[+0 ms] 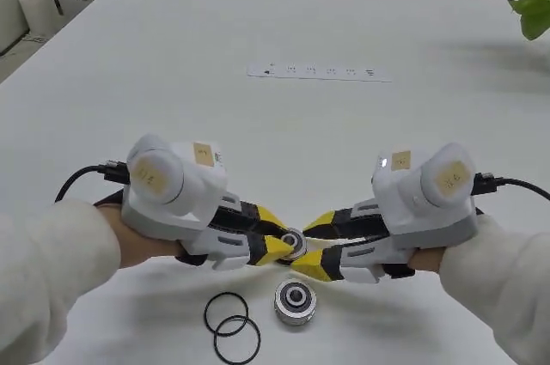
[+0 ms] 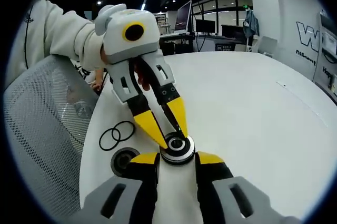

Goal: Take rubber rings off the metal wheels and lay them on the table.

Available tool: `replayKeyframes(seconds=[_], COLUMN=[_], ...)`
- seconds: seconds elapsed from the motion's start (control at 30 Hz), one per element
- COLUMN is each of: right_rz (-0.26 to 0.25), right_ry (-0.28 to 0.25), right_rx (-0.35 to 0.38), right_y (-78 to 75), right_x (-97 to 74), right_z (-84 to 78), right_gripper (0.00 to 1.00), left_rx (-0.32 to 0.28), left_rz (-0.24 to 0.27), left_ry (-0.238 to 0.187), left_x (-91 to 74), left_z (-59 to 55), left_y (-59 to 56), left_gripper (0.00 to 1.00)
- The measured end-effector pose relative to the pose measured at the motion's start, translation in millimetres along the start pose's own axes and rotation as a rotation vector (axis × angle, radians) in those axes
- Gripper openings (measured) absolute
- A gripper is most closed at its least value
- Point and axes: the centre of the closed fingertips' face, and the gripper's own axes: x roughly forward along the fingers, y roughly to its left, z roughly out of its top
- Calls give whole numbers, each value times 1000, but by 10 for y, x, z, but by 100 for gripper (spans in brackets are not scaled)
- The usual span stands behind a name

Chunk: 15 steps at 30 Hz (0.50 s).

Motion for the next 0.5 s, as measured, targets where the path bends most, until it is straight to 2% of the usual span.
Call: replayKeyframes(seconds=[0.1,0.5], right_rz=[-8,10], right_ry=[5,21], right_rx=[-14,14], right_y=[-9,-12], right_x=[35,-28], right_z=[-3,-35], right_gripper=[25,21], left_rx=[5,15], left_rz=[-1,-2], left_ry=[-1,-3], left_x=[2,8], left_z=[0,0], left_y=[2,1], left_gripper=[14,13])
